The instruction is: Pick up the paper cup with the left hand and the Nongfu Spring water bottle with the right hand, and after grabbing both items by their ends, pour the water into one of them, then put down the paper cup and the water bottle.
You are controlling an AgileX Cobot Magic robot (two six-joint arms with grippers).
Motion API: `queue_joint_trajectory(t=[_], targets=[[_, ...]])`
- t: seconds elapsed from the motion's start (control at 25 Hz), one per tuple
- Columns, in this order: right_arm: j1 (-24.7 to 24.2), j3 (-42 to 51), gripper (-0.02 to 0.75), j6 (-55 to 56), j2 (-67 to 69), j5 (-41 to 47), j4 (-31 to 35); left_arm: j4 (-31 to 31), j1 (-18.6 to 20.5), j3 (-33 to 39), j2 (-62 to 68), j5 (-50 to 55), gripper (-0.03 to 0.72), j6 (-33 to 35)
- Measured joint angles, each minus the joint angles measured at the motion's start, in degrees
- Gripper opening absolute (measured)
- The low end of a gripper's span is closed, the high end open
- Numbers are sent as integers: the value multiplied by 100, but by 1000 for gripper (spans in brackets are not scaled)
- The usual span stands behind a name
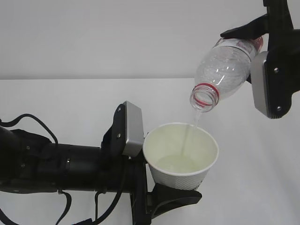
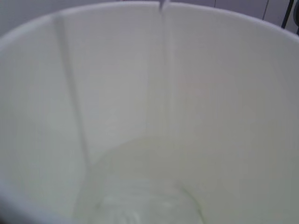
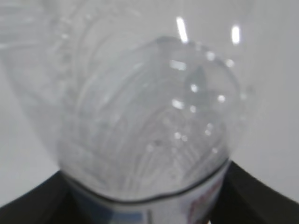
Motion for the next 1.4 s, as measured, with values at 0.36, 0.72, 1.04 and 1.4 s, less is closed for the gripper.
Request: queue_joint_trajectory(t=[0.36,0.72,1.04,1.4], targets=[[0,0,482,0,0,0,0,0,0,0,0,0,580,0],[0,0,482,-27,0,0,0,0,0,0,0,0,580,0],[0,0,482,-40,0,0,0,0,0,0,0,0,580,0],[0,0,482,-44,0,0,0,0,0,0,0,0,580,0]])
